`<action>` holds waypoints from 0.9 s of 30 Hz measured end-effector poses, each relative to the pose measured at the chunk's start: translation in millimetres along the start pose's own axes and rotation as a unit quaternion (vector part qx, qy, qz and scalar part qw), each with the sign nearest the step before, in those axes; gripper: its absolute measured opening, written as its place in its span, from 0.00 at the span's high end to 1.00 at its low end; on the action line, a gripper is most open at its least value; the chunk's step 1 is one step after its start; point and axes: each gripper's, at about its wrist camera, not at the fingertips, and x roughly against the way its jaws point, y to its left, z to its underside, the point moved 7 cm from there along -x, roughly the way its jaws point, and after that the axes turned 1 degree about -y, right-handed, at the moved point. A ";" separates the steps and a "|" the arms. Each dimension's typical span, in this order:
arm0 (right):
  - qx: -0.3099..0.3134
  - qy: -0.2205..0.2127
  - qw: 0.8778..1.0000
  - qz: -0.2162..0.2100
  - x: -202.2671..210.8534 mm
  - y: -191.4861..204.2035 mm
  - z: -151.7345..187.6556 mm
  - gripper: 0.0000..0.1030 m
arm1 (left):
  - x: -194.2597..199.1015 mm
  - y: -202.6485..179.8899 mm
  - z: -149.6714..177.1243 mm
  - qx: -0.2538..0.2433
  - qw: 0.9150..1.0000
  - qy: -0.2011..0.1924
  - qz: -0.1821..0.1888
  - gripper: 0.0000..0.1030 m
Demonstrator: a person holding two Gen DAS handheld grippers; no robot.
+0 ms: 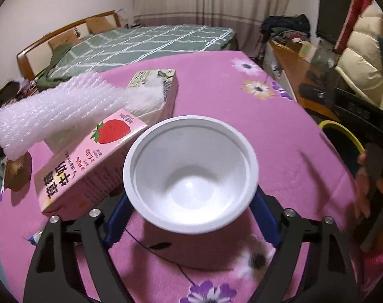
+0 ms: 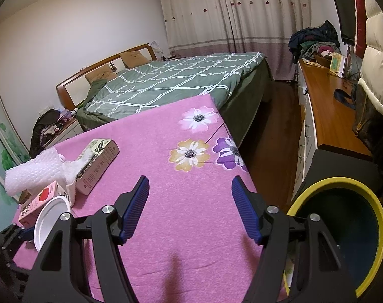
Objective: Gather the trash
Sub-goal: 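Grasp the white plastic bowl with the left gripper and lift it, then drop the white bowl into the yellow bin with the left gripper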
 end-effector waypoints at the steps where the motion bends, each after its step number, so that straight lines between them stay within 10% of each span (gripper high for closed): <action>1: 0.000 -0.001 1.000 -0.001 0.3 0.5 -0.2 0.37 | -1.8 0.3 -1.4 0.002 1.000 -0.001 -0.002 0.20; 13: -0.002 -0.002 1.000 -0.003 2.2 -0.3 -0.6 0.37 | -4.3 -7.2 -20.3 -0.001 1.000 -0.024 -0.006 0.22; 27: -0.029 -0.034 0.992 0.117 88.4 -73.3 4.1 0.37 | 38.9 -61.5 -32.9 -0.039 0.998 -0.048 0.033 0.22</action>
